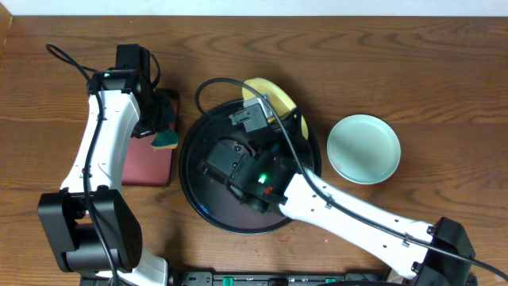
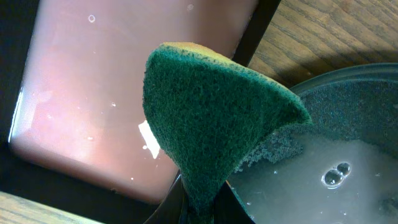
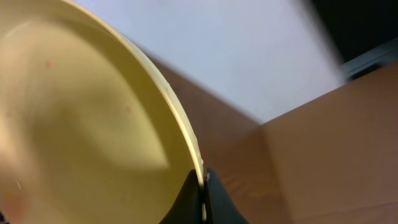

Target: Clean dirty plates on tray and stack at the side

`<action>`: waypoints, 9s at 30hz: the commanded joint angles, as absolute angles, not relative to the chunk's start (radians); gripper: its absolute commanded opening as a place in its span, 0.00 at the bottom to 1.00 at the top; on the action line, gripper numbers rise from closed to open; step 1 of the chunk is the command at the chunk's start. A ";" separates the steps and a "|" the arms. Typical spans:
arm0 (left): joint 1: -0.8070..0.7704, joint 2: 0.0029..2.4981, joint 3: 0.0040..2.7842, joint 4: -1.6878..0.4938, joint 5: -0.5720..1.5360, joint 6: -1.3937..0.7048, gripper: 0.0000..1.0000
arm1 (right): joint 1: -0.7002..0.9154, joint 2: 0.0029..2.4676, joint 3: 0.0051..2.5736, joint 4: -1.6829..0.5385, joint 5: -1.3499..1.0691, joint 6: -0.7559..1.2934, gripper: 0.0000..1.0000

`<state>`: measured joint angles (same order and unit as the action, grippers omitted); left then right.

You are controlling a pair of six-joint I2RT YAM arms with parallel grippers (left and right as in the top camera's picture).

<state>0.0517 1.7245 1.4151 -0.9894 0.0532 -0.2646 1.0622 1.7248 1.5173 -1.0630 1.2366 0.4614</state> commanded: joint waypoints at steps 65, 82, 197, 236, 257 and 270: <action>0.176 1.774 1.349 -0.842 0.059 0.154 0.07 | 0.009 1.618 1.478 -1.039 -0.169 0.141 0.91; 0.178 1.821 1.376 -0.814 0.059 0.152 0.59 | 0.028 1.598 1.485 -1.073 -0.155 0.141 0.99; 0.178 1.491 1.461 -0.950 0.059 0.077 0.76 | 0.001 0.006 0.006 -0.064 -0.121 0.028 0.99; 0.094 1.167 1.276 -0.692 0.073 0.164 0.76 | 0.001 0.006 0.006 -0.064 -0.121 0.028 0.99; 0.011 0.345 0.287 -0.007 0.140 0.274 0.76 | 0.001 0.006 0.006 -0.064 -0.121 0.028 0.99; -0.029 0.030 0.045 -0.007 0.083 0.296 0.76 | 0.001 0.006 0.006 -0.064 -0.120 0.028 0.99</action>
<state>-0.0170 0.0788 0.0719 -0.0036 0.1154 0.2703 0.0013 0.0128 0.0086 -0.0628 -0.1200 0.0360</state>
